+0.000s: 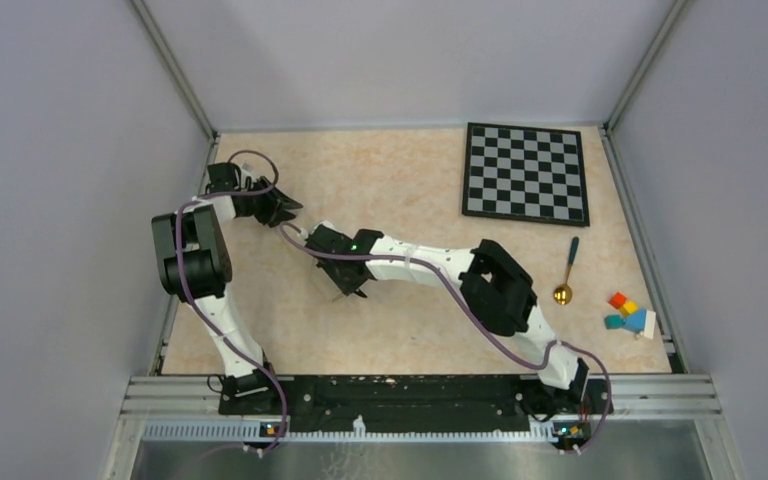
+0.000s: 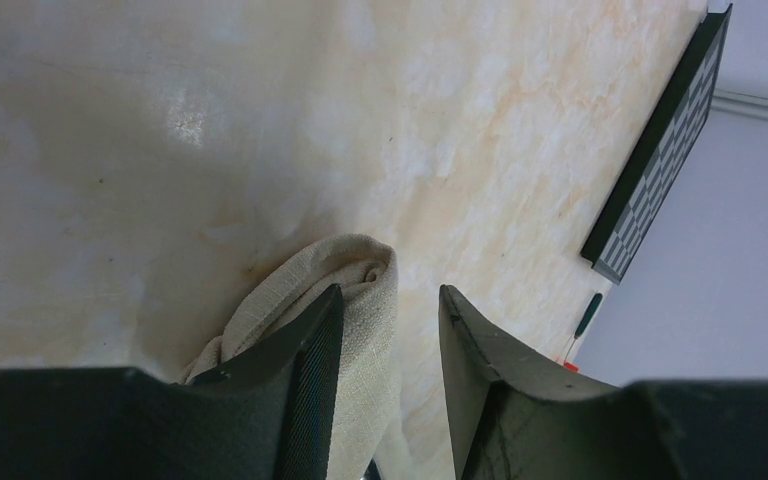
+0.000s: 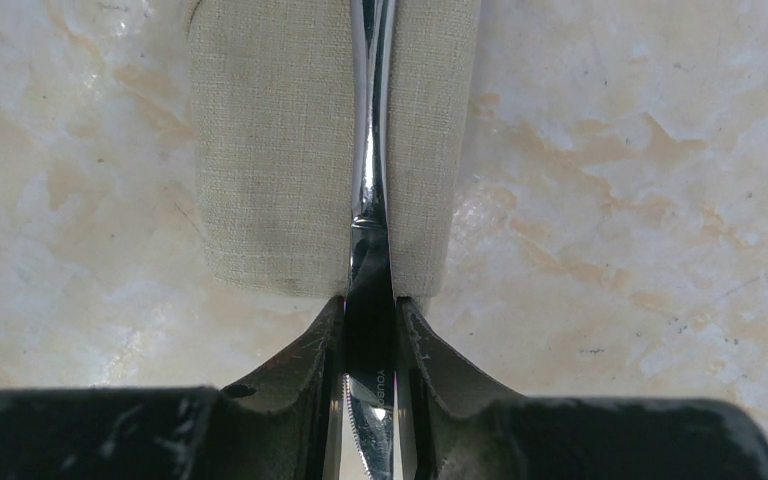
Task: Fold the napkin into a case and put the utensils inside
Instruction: Insert the knife into the folded napkin.
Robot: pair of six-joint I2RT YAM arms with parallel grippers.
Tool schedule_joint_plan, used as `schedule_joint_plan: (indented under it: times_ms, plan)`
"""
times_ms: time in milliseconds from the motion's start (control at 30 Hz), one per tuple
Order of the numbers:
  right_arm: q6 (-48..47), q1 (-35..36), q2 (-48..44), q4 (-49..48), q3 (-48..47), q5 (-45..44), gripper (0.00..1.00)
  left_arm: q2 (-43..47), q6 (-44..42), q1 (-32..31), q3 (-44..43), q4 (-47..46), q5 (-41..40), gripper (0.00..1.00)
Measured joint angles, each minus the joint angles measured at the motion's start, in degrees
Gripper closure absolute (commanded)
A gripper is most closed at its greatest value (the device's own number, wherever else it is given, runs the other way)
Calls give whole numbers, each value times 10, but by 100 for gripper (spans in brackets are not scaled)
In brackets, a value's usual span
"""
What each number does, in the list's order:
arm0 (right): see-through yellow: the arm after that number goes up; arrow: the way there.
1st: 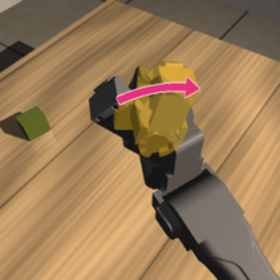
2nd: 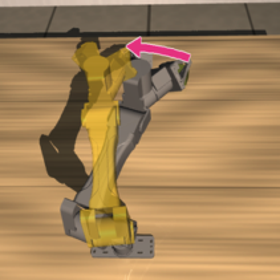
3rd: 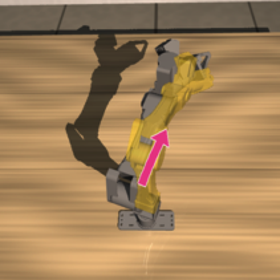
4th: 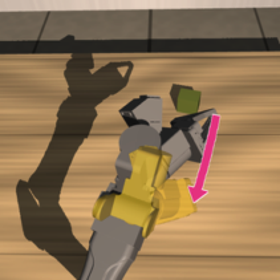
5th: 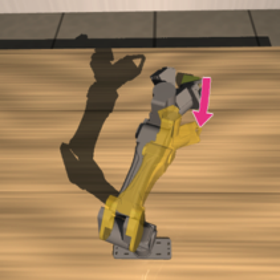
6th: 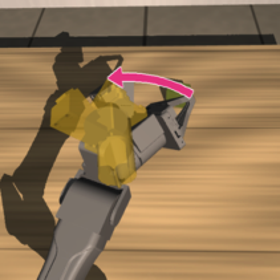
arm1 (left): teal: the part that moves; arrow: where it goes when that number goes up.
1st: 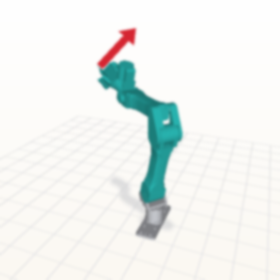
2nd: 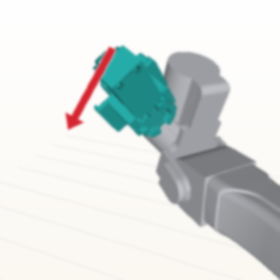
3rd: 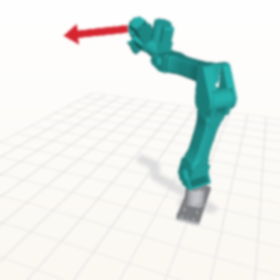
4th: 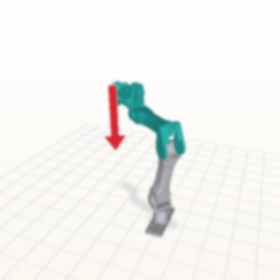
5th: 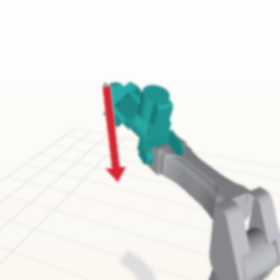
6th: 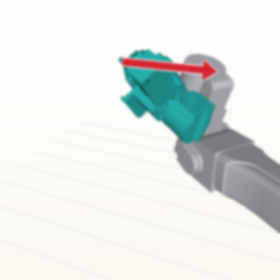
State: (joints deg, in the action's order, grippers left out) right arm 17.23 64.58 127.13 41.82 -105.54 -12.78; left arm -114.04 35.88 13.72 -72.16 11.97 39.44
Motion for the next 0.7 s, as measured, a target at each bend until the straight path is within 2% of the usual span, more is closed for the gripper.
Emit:
schedule_joint_plan:
  times_ms: [367, 700]
  plan:
    - [10, -17, 41, 11, -64, 9, 100, 0, -1, -2, 0, 0, -4, 55]
    - [10, -26, 96, 30, -167, 13, 100, 0, -10, -5, 0, 0, -9, 55]
